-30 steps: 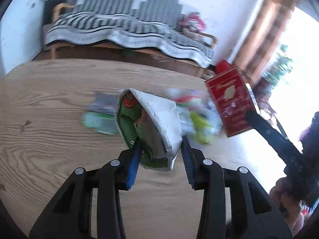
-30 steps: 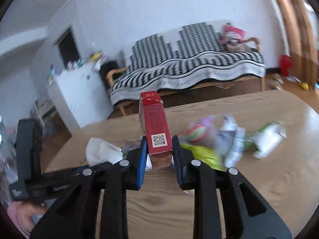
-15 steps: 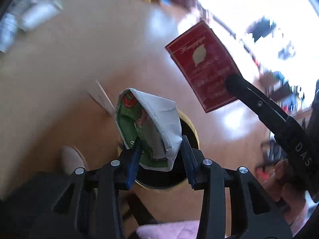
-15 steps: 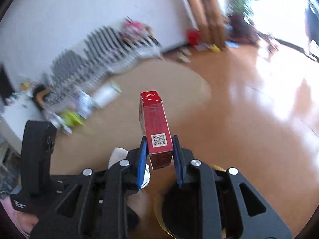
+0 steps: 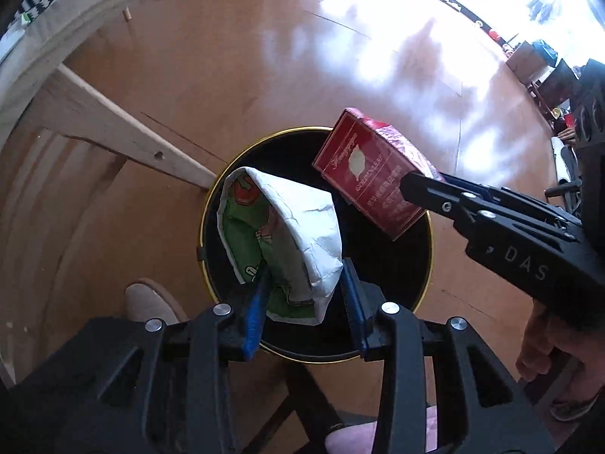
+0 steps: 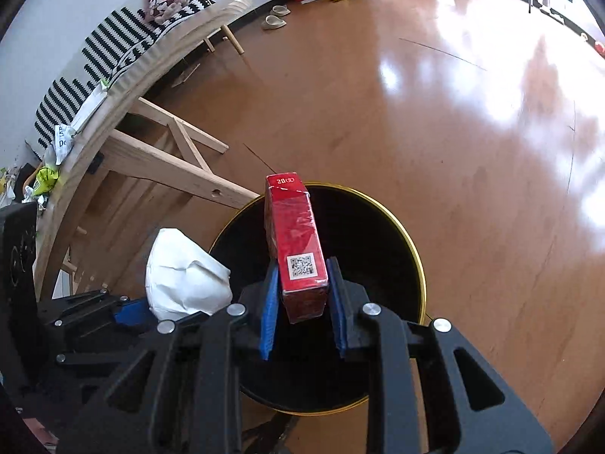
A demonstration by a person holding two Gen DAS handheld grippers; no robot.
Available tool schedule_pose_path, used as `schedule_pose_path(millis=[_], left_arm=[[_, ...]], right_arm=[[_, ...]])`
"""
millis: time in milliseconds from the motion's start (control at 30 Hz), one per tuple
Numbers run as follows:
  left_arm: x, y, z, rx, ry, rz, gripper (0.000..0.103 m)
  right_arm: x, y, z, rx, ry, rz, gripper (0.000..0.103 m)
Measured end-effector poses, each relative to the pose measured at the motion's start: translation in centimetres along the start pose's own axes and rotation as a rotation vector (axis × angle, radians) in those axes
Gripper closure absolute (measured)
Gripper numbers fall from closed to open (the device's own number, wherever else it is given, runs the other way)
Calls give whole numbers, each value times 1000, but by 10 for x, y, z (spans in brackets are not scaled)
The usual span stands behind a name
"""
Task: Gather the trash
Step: 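Open both tools to drop the cup and box into the bin, then return both tools to the trash pile on the table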
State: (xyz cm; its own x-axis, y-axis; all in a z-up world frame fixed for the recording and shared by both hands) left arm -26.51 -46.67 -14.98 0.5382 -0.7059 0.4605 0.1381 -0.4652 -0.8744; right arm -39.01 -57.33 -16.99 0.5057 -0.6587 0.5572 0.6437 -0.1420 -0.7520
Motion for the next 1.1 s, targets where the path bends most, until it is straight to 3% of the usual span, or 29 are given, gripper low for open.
schedule_pose_path(millis=[133,200,233,267,367,433,467,567,667,767,900,1000,1100], left_arm=[[4,7,2,-3,21,-4,63],[3,1,-2,0,21,-13,47],[3,1,-2,-3,12,-17,15],[1,-3,1,-5,1,-32,6],[-4,-6,2,-74,-15,-34,6],[1,-19,1,-126,-24,-46,6],[5,-29,3,-126,-31,-78,6],[31,-98,20,-98,-49,-299,6],[38,-167,53,-2,-62,-480,6],[26,-236,125,203,-155,-592,6],[-16,-290,232,451,-341,-599,6],[-64,-310,314,614,-481,-542,6],[-95,-314,376,671,-621,-487,6]], right_arm=[[16,3,3,17,38,13,78],[23,-4,0,2,48,12,72],[26,-7,-1,-10,51,5,39],[30,-12,-2,-8,57,-14,9],[42,-29,-6,-30,52,-83,6],[53,-49,-9,-60,39,-183,6],[58,-56,-7,-76,24,-224,6],[74,-76,12,-102,-54,-326,6],[90,-78,44,-56,-119,-333,6],[99,-73,95,-4,-220,-340,6],[116,-58,179,87,-364,-355,6],[126,-46,255,195,-472,-359,6],[126,-32,341,309,-629,-345,6]])
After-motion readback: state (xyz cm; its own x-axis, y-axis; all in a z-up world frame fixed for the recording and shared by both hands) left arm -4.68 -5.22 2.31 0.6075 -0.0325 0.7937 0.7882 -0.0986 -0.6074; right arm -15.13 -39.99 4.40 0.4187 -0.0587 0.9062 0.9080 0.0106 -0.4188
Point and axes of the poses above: each gripper's, at about its wrist camera, not at the fingertips, and y roughly the way its jaws point, z to its left, x to its top, the point moved 1 cm from there along y, roughly the way its jaws point, and after that the axes turned 10 degrees about -z, right-handed, at the moved point
